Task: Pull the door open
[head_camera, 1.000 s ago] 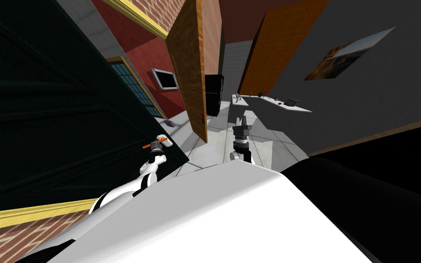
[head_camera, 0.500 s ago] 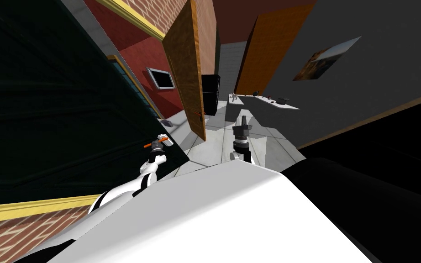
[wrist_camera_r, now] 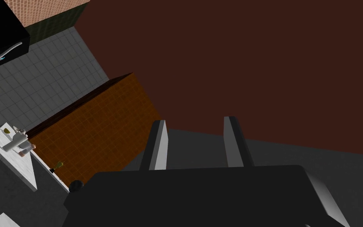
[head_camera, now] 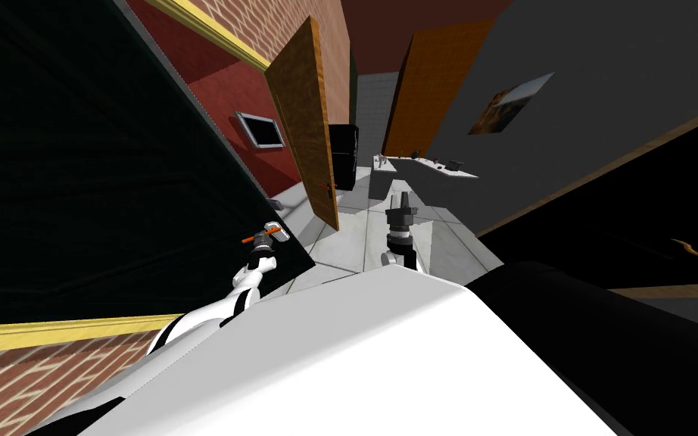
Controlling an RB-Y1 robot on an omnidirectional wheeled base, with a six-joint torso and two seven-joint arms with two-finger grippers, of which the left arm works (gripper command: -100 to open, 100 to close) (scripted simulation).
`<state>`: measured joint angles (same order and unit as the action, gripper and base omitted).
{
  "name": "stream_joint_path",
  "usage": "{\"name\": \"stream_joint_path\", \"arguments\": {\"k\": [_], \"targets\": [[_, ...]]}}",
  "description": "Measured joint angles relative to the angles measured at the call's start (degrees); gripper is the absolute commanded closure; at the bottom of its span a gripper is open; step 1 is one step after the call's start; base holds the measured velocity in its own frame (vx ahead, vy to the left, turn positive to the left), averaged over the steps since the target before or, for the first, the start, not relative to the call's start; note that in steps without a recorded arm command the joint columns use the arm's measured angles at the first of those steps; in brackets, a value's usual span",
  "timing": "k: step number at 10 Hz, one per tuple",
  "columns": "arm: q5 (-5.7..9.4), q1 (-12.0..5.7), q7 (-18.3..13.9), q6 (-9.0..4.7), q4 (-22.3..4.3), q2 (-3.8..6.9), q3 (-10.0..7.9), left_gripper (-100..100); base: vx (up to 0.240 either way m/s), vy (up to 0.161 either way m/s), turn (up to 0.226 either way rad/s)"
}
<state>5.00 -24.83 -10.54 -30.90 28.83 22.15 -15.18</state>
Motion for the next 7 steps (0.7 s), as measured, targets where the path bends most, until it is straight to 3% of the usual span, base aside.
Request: {"name": "stream_joint_path", "arguments": {"k": [3, 7], "targets": [[-0.43, 0.1, -0.87, -0.23, -0.05, -0.12, 1.08, 100, -0.146, 0.014, -0.043], [-1.08, 0.04, -2.66, -0.7, 0.05, 0.47, 2.81, 100, -0.19, 0.047, -0.094]]}}
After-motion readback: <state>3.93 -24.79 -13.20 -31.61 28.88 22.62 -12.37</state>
